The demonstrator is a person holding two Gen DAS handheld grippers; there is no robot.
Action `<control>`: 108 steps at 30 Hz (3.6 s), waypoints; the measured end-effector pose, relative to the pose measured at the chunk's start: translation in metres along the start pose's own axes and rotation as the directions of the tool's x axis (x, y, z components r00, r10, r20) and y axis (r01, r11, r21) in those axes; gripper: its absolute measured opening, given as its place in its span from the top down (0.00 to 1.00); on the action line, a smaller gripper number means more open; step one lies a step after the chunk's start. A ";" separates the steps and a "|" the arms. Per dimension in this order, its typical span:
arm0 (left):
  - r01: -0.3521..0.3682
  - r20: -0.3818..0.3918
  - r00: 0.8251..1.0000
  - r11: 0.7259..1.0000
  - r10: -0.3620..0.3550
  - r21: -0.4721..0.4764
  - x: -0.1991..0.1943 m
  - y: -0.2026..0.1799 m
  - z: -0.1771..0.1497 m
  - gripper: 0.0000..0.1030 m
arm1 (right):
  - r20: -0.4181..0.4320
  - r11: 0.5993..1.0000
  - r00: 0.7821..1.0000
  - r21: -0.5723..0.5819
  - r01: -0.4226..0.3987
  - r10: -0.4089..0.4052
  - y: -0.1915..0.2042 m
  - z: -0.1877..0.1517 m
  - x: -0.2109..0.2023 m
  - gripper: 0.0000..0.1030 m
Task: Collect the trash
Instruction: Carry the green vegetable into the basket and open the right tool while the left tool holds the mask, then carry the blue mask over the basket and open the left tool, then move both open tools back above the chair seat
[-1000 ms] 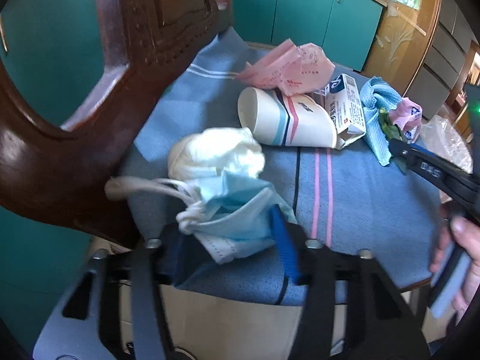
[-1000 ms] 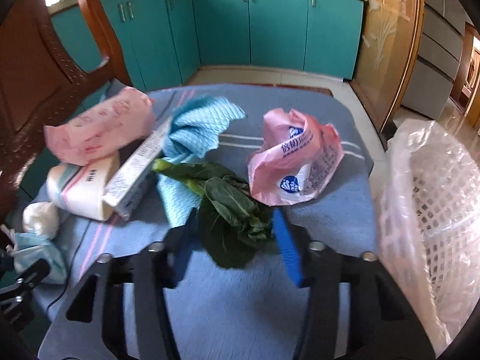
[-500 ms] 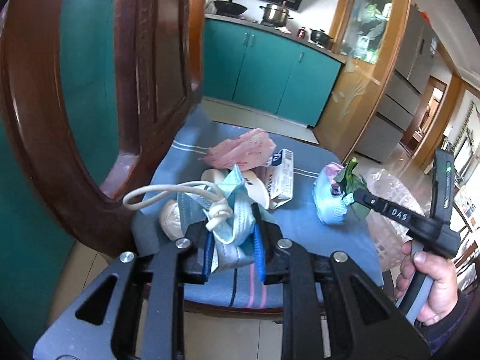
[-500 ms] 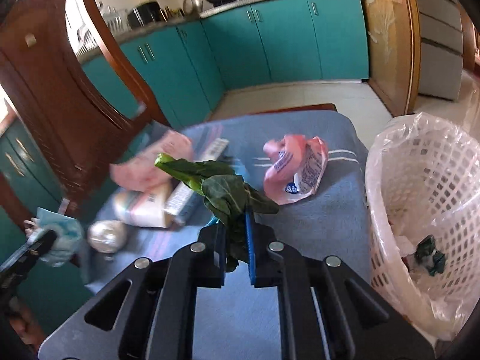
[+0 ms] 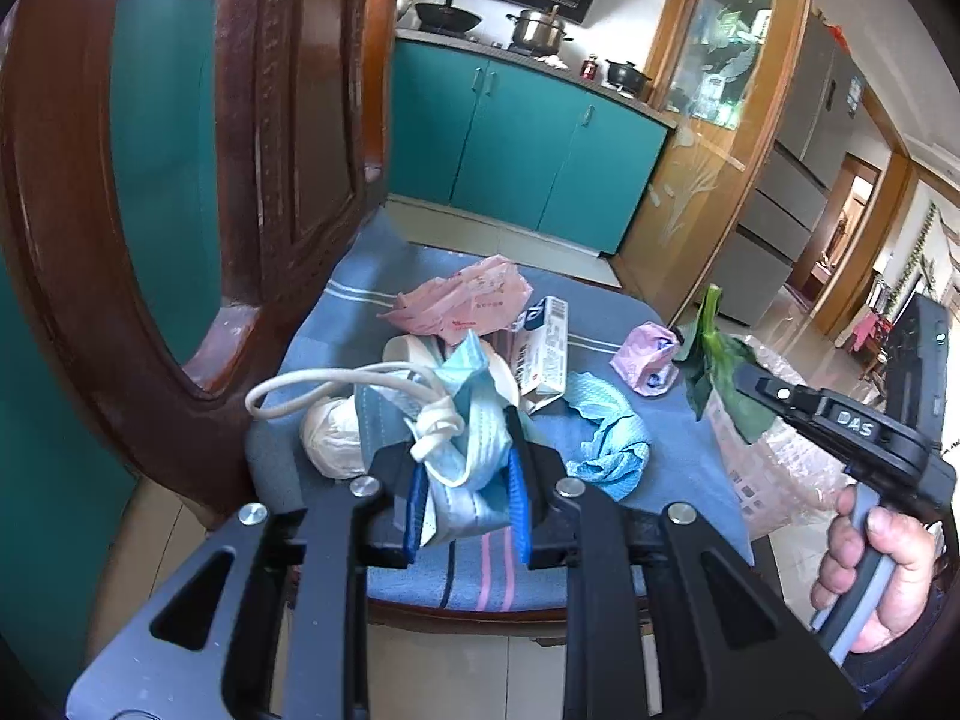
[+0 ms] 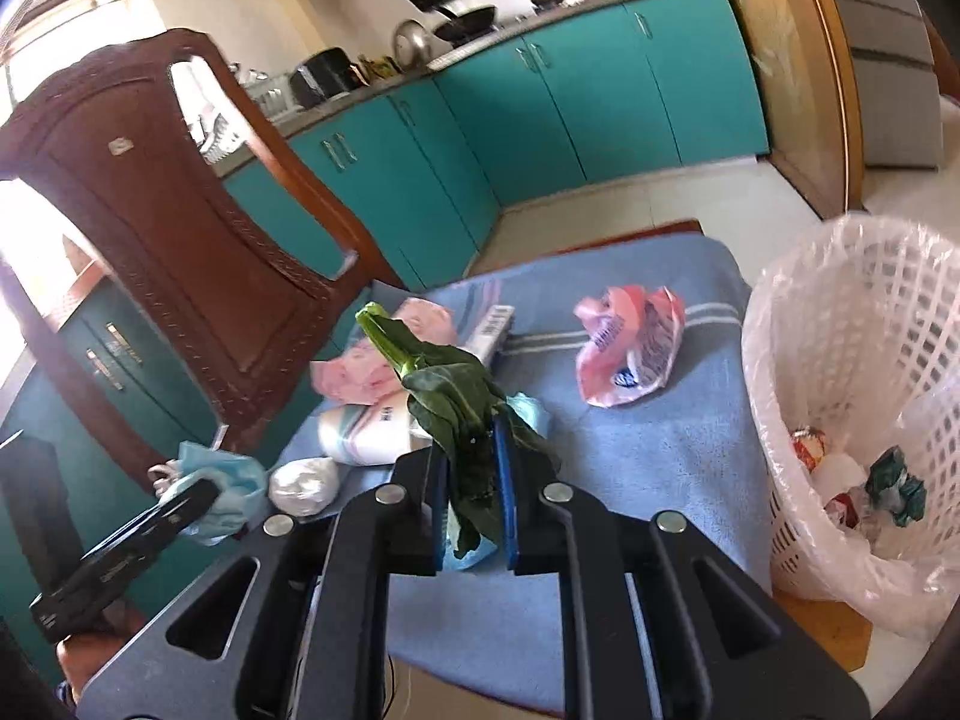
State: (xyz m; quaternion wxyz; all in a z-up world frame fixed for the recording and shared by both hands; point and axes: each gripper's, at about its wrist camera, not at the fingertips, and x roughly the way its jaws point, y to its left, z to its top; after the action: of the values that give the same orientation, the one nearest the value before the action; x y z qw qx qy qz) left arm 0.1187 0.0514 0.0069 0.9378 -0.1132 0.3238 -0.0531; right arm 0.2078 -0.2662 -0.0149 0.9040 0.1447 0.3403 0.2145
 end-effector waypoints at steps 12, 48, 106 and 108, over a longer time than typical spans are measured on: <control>0.073 0.039 0.996 0.993 -0.077 0.096 -0.015 -0.033 -0.006 0.78 | 0.056 0.995 0.998 -0.090 0.040 -0.035 0.021 -0.037 -0.062 0.86; 0.044 0.004 0.999 0.991 -0.044 0.129 -0.007 -0.039 -0.013 0.77 | 0.014 0.994 0.999 -0.098 0.045 -0.044 0.021 -0.039 -0.052 0.86; -0.055 0.072 0.997 0.933 0.031 0.356 0.012 -0.155 -0.010 0.08 | 0.348 0.922 0.859 0.229 0.312 -0.377 -0.096 0.002 -0.146 0.11; -0.101 0.089 0.993 0.945 0.077 0.312 -0.004 -0.121 -0.011 0.06 | 0.315 0.943 0.891 0.177 0.282 -0.326 -0.078 -0.003 -0.132 0.11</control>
State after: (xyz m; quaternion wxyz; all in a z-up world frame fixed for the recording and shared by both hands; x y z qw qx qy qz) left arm 0.1059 -0.0673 0.0308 0.9569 0.0510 0.2801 -0.0575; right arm 0.1390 -0.3972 0.0246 0.9605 0.1812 0.2105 0.0200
